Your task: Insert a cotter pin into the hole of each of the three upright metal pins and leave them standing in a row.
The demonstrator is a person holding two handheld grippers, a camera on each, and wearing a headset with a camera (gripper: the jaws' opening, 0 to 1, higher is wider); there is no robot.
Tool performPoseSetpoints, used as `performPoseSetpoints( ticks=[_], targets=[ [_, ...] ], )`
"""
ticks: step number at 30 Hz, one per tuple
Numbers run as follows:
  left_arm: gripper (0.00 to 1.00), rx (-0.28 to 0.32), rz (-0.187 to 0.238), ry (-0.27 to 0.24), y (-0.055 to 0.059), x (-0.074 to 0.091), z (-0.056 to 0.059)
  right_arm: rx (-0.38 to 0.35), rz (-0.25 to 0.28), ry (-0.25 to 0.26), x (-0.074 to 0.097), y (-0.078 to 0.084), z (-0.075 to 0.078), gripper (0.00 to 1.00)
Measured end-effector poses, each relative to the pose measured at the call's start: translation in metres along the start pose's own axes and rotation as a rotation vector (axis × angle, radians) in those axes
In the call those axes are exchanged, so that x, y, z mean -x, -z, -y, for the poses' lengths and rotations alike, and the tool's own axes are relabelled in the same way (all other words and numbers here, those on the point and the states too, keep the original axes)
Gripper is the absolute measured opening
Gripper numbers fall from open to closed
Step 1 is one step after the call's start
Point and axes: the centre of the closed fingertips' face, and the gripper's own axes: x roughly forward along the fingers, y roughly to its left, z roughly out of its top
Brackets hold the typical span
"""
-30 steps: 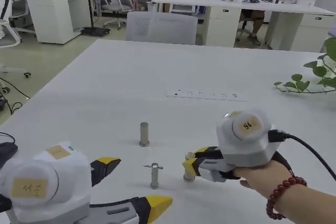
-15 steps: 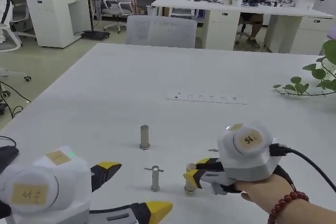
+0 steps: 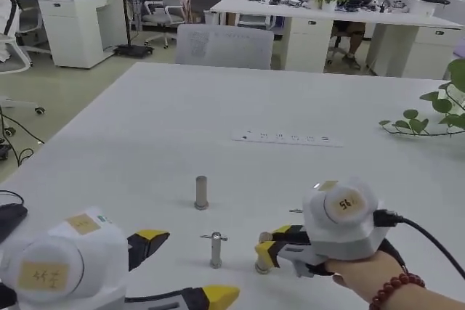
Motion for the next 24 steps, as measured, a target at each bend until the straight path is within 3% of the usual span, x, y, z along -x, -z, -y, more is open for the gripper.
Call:
performPoseSetpoints(
  ticks=[13, 16, 20, 24],
  targets=[
    [0.73, -0.006, -0.007, 0.002, 0.0019, 0.0012, 0.0004, -0.023, -0.023, 0.000, -0.0023, 0.0057, -0.0018, 0.15],
    [0.73, -0.005, -0.006, 0.001, 0.0020, 0.0022, 0.0002, -0.043, -0.002, -0.004, -0.0026, 0.0045, -0.0029, 0.17],
    [0.73, -0.005, -0.009, 0.001, 0.0029, 0.0030, 0.0001, -0.054, -0.027, -0.015, -0.0026, 0.0075, -0.0050, 0.23],
    [0.73, -0.005, -0.010, 0.000, 0.0035, 0.0037, 0.0007, -0.081, -0.007, -0.020, 0.0020, 0.0040, -0.0041, 0.24]
  ],
)
